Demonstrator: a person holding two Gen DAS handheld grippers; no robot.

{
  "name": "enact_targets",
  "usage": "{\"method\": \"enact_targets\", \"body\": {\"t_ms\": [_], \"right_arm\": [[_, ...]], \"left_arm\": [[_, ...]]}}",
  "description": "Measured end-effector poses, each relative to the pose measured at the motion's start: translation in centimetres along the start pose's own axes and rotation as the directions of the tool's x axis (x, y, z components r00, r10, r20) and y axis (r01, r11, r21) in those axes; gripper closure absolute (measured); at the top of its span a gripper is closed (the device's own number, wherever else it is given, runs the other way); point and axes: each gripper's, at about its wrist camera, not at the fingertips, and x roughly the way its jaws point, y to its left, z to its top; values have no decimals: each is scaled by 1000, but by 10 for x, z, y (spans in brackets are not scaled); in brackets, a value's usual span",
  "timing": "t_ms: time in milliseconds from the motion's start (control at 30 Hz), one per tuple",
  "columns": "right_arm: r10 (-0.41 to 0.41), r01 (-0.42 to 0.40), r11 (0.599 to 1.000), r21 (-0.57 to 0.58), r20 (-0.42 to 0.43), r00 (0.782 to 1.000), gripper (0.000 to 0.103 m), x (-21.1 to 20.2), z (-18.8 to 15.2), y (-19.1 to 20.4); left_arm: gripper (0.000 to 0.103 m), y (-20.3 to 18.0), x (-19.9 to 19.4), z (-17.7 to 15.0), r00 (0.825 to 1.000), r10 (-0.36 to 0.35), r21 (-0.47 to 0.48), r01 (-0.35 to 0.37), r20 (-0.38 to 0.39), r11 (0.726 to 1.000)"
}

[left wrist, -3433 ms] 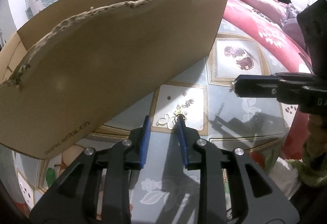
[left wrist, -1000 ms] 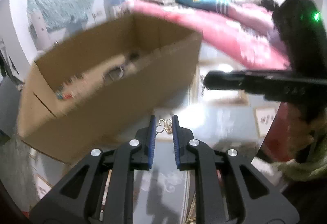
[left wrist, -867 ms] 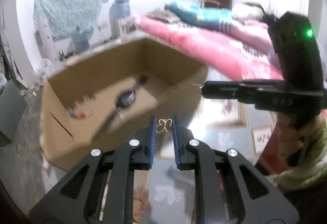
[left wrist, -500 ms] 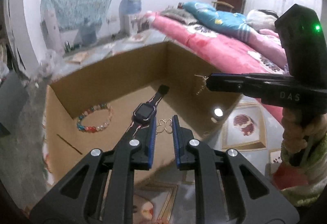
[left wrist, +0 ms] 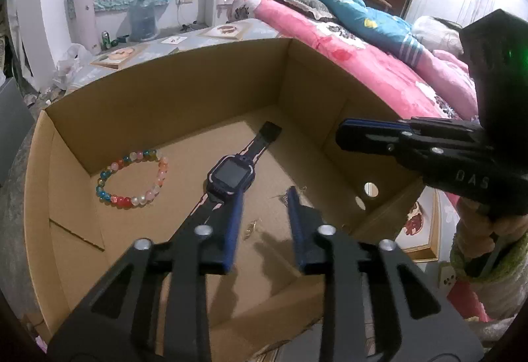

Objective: Organize jewelry
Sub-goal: 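Carry the charm and chain over the box and open both tools to drop them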

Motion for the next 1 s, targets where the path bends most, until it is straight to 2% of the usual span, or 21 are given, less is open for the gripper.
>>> {"method": "enact_targets", "body": {"t_ms": [267, 333, 467, 567, 700, 800, 900, 1000], "right_arm": [[-8, 6, 999, 40, 58, 998, 96, -33, -5, -7], [-8, 4, 999, 45, 85, 996, 92, -47, -9, -7], [-1, -6, 999, 49, 152, 988, 74, -82, -26, -4], [-4, -6, 998, 56, 178, 984, 70, -101, -44, -1], [-10, -2, 997, 77, 161, 987, 69, -110, -71, 4], [-4, -9, 994, 113, 114, 993, 69, -103, -94, 6], [14, -23, 987, 161, 53, 999, 69, -86, -116, 6], [5, -5, 985, 172, -1, 1000, 69, -69, -135, 11]], "left_arm": [[70, -2, -31, -2, 998, 12, -15, -11, 69, 1000], [69, -3, -49, -5, 994, 20, -14, -19, 109, 1000], [65, -1, -87, -19, 983, 44, -20, -41, 177, 999], [63, 2, -112, -36, 976, 55, -32, -49, 209, 998], [60, 2, -135, -61, 973, 47, -32, -41, 225, 999], [58, -7, -141, -83, 977, 28, -8, -27, 211, 1000], [56, -17, -133, -99, 984, 13, 14, -16, 178, 1000], [56, -28, -110, -114, 994, 2, 23, -5, 113, 1000]]}}
